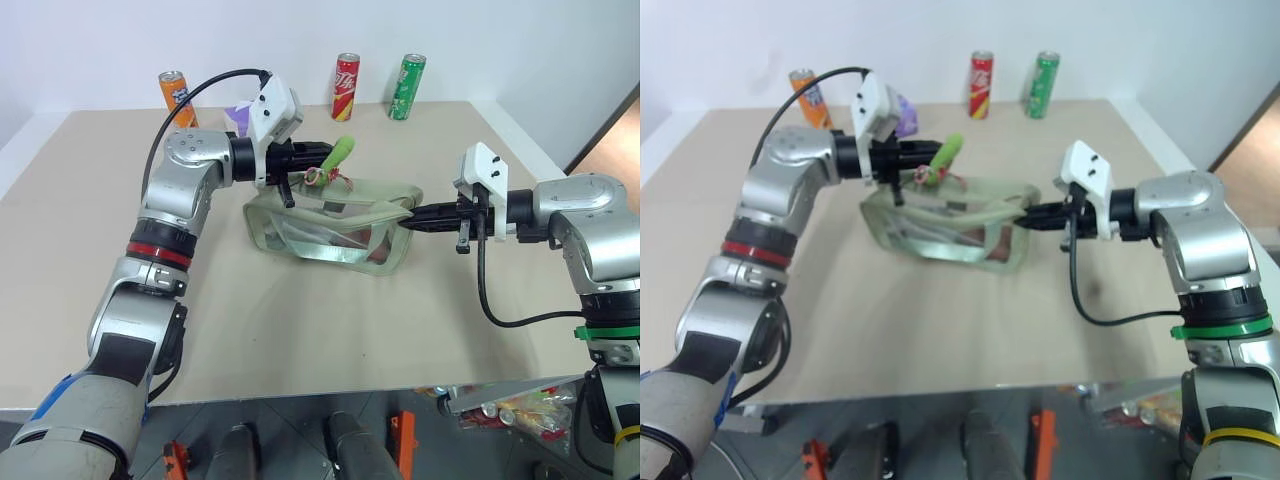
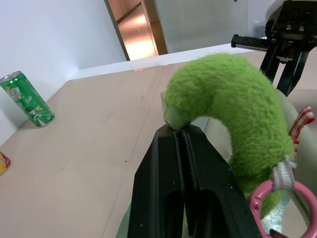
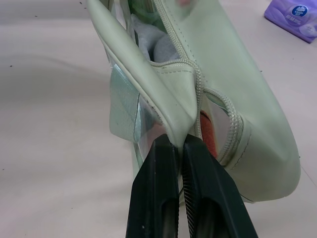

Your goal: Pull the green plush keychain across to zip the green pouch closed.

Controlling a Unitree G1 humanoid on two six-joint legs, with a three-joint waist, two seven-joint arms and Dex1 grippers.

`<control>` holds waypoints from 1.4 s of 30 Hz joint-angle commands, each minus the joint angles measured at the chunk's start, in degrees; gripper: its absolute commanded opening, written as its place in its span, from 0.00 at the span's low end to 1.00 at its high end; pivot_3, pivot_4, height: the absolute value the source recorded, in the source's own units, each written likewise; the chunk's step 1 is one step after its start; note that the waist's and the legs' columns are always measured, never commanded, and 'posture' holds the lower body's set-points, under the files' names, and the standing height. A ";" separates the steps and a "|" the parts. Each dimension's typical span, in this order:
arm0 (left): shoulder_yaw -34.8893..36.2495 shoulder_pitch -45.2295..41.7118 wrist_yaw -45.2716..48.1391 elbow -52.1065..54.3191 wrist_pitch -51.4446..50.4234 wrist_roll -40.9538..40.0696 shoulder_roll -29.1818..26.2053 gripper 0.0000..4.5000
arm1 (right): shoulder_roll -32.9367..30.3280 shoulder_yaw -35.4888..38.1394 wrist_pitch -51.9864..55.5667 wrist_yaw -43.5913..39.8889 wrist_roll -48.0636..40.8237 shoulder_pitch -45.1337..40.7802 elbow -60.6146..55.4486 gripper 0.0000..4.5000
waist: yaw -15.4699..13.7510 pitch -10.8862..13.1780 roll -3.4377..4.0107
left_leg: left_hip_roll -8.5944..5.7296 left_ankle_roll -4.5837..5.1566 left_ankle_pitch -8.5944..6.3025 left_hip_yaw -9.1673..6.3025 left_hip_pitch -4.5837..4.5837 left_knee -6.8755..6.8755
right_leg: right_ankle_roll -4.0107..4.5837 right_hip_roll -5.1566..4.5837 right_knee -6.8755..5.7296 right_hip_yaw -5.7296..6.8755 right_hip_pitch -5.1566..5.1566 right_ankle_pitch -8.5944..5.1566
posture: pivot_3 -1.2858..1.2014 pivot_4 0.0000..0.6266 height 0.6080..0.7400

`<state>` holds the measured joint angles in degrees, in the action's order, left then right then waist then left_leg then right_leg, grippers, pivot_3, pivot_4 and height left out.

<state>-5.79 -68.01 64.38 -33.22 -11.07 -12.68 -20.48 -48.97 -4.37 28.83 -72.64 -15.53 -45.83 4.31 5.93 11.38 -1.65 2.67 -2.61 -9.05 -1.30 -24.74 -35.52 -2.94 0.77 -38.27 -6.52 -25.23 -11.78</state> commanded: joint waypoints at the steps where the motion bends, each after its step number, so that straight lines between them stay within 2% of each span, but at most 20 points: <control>1: 0.17 -3.39 -0.27 -0.14 2.16 0.39 1.60 0.01 | 0.06 1.07 -0.32 0.31 -0.96 -0.24 -1.73 0.00 | -0.03 0.00 0.00 | 0.00 0.00 0.00 0.00 -0.01 0.00 | 0.00 0.00 0.00 0.00 0.00 0.00 | 0.52 0.24 1.00; 14: -2.85 -8.55 -1.19 -6.55 7.84 4.25 11.50 0.01 | 0.67 1.14 0.04 0.89 -1.45 0.61 -2.73 0.00 | -0.04 0.01 -0.01 | -0.03 0.00 0.00 -0.01 -0.01 0.00 | -0.02 0.00 0.01 -0.02 0.00 -0.01 | 0.52 0.24 1.00; 30: -1.43 -12.54 -3.05 -14.22 11.27 5.77 13.25 0.01 | 0.51 1.34 0.27 0.47 -1.46 0.81 -2.89 0.00 | -0.05 0.01 -0.02 | -0.07 0.00 0.00 -0.02 -0.04 0.00 | -0.05 -0.02 0.01 -0.05 0.00 -0.02 | 0.52 0.24 1.00; 42: -4.95 -16.21 0.32 -18.94 17.74 9.49 17.97 0.01 | 1.03 0.98 -0.06 0.08 -1.21 0.00 -2.37 0.00 | -0.09 0.02 -0.02 | -0.12 0.00 0.00 -0.06 -0.09 0.03 | -0.09 -0.02 0.04 -0.07 -0.03 -0.07 | 0.52 0.24 1.00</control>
<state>-9.77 -82.45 64.13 -51.82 4.69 -4.00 -3.42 -48.34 -3.99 29.55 -72.28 -15.47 -44.48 3.65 5.84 11.40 -1.67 2.55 -2.61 -9.05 -1.36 -24.82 -35.47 -3.03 0.75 -38.23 -6.59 -25.26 -11.86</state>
